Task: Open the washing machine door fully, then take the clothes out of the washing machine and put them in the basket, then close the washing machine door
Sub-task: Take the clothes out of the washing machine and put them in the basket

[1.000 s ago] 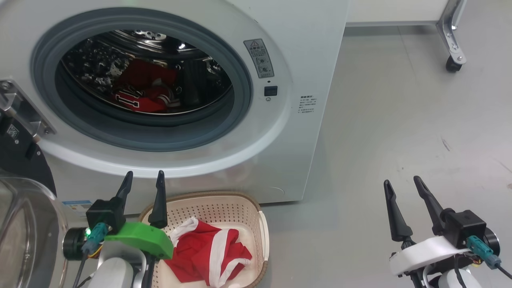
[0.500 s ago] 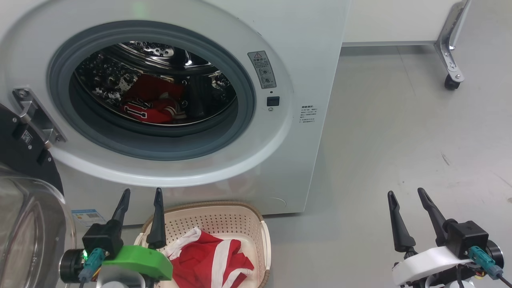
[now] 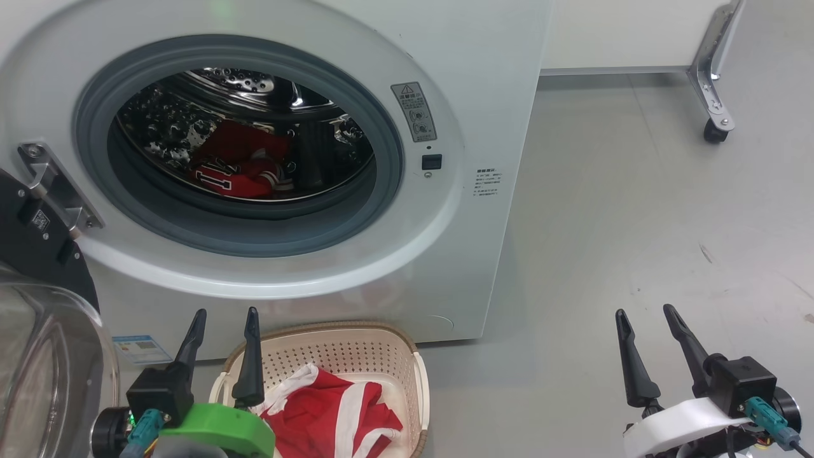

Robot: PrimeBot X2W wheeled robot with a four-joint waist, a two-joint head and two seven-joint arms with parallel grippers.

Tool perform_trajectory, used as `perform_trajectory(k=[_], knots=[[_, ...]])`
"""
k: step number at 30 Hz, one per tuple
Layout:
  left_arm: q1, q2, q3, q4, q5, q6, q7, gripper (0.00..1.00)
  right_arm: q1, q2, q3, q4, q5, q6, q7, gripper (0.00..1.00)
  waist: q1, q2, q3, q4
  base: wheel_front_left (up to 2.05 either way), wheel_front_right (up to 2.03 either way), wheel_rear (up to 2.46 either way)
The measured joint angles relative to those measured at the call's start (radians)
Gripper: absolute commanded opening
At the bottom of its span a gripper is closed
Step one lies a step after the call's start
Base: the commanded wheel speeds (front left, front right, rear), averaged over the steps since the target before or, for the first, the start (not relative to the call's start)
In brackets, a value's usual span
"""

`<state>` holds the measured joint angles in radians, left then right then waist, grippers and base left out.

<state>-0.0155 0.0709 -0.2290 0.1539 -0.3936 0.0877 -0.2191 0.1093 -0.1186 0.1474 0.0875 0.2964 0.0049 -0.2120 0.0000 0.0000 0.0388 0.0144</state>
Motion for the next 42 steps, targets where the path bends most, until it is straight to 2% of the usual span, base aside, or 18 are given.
perform_trajectory(k=[21,31,42], knots=[[0.034,0.004,0.007,-0.074,0.014,0.013,0.061,1.00,0.003,-0.002,0.007,-0.036,0.000,0.000,0.014,1.00,0.0000,0.0000,0.015,-0.004,0.00,0.00,0.00],[0.034,0.012,0.002,-0.075,0.017,0.013,0.096,1.00,0.000,-0.005,0.021,-0.072,0.000,0.003,0.032,1.00,0.0000,0.0000,0.063,-0.019,0.00,0.00,0.00],[-0.101,0.024,-0.017,-0.020,0.028,0.013,0.180,1.00,-0.051,-0.012,0.036,-0.116,0.000,0.021,0.043,1.00,0.0000,0.0000,0.162,-0.049,0.00,0.00,0.00]])
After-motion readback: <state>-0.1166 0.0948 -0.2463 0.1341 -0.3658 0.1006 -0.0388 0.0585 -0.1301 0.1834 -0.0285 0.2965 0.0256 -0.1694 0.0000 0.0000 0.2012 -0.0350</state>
